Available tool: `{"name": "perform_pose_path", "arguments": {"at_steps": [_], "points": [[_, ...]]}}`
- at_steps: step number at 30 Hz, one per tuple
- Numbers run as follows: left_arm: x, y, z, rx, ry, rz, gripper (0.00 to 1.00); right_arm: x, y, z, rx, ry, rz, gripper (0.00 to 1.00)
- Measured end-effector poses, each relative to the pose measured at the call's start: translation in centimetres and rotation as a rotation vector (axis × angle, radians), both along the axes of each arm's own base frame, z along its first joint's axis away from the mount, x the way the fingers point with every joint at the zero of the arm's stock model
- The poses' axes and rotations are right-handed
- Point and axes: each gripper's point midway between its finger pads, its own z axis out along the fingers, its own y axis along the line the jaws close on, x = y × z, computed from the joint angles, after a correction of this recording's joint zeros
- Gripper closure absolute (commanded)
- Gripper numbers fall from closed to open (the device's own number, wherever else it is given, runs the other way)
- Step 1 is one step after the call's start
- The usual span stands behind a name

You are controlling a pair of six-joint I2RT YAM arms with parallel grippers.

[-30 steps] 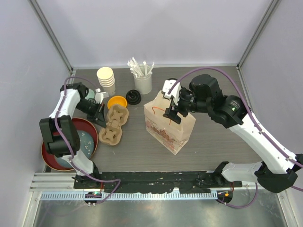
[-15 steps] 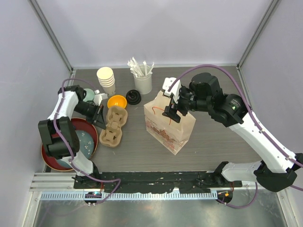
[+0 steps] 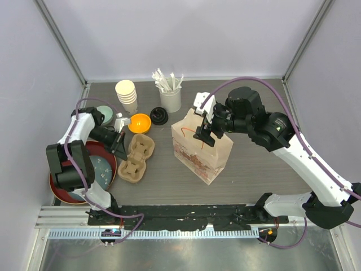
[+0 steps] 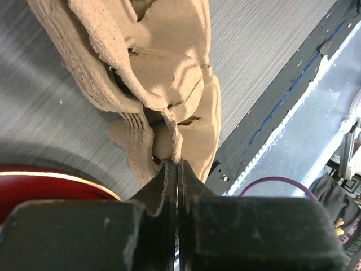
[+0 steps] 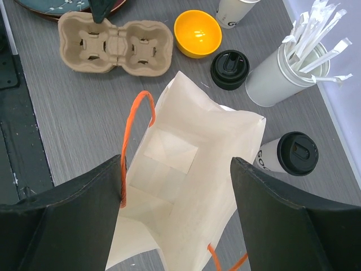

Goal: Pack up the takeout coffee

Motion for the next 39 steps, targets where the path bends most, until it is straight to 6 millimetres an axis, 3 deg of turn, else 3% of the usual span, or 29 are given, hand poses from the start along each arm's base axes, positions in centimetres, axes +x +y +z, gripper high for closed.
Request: {"name": "perform_pose_path", "arguments": {"at_steps": [8,12,16,21,25,28,31,33,34,36,39], "points": [[2.6,-0.9,2.3,-0.123,-0.166,-0.026,1.0,0.2,0.0,0.1,0.014,0.011,-0.028,0.2],[3.1,-0.6,2.0,-0.149,-0.167,-0.014,1.0,0.4,0.3,1.0,0.053,0.006,-0.044,0.17],[2.7,-0.4,1.3,-0.142,-0.124,0.004,1.0,0.5,0.7,3.1,0.125,-0.017,-0.049,0.11],[1.0,0.0,1.1,-0.084,-0.062,0.041,1.0,0.4,1.7,7.3,0.258,-0.059,-0.042,0.11],[0.8,0.0,2.1,-0.065,-0.112,0.043,1.0,-0.5,4.8,10.3,0.331,-0.087,0.0,0.14],[1.0,0.0,2.1,-0.075,-0.107,0.042,1.0,-2.5,10.2,10.4,0.311,-0.113,0.102,0.16],[1.4,-0.2,1.4,-0.105,-0.075,0.046,1.0,-4.7,15.3,6.2,0.216,-0.119,0.234,0.2],[1.7,-0.3,0.8,-0.128,-0.049,0.056,1.0,-6.1,18.1,0.8,0.108,-0.098,0.314,0.26],[1.7,-0.4,0.7,-0.135,-0.037,0.062,1.0,-6.8,19.3,-2.0,0.049,-0.08,0.345,0.36],[1.7,-0.4,0.6,-0.138,-0.028,0.068,1.0,-7.5,21.7,-7.3,-0.049,-0.034,0.385,0.44],[1.7,-0.6,0.8,-0.148,-0.018,0.085,1.0,-8.3,24.8,-14.7,-0.153,0.042,0.412,0.44]]}}
